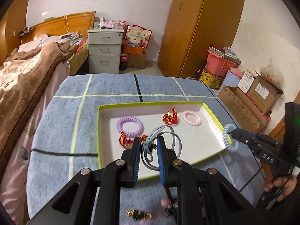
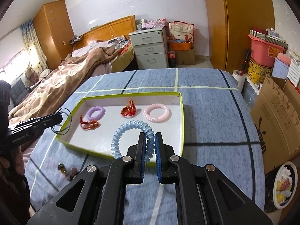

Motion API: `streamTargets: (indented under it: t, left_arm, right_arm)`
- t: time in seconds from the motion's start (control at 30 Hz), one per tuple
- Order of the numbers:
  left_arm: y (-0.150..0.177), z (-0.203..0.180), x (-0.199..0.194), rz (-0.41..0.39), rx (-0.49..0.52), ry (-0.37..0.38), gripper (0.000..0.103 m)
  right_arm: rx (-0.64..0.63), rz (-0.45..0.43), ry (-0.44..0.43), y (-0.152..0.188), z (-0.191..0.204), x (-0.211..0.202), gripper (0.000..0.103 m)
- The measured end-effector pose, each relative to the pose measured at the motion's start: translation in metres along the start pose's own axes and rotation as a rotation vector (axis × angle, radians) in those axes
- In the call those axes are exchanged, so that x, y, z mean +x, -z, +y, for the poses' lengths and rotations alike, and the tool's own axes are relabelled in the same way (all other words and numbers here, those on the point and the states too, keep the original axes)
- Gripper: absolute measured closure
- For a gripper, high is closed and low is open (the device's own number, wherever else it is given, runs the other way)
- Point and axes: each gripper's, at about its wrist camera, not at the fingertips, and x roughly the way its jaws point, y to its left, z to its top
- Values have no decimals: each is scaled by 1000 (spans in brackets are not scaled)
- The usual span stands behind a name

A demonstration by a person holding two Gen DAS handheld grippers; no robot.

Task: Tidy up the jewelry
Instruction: 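Carry the coil keychain and grey cord into the green box and open both tools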

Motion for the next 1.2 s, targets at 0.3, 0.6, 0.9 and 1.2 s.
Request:
streamTargets:
  t: [0.3, 0.6, 0.9, 1.2]
  left_arm:
    - [-19, -2, 45, 63, -2, 19, 85]
    - [-31, -9, 78, 109, 8, 16, 85]
    - [-33, -8, 100, 157, 3, 11, 85]
    - [-30, -8, 112, 190, -4, 3, 85]
  right_arm:
    - [2, 61, 7, -12, -5, 38, 93]
    - [-26, 104, 57, -17, -9, 60, 93]
    - [-47, 132, 71, -19, -10, 71, 93]
    - [-52, 161, 89, -17, -12, 79, 93]
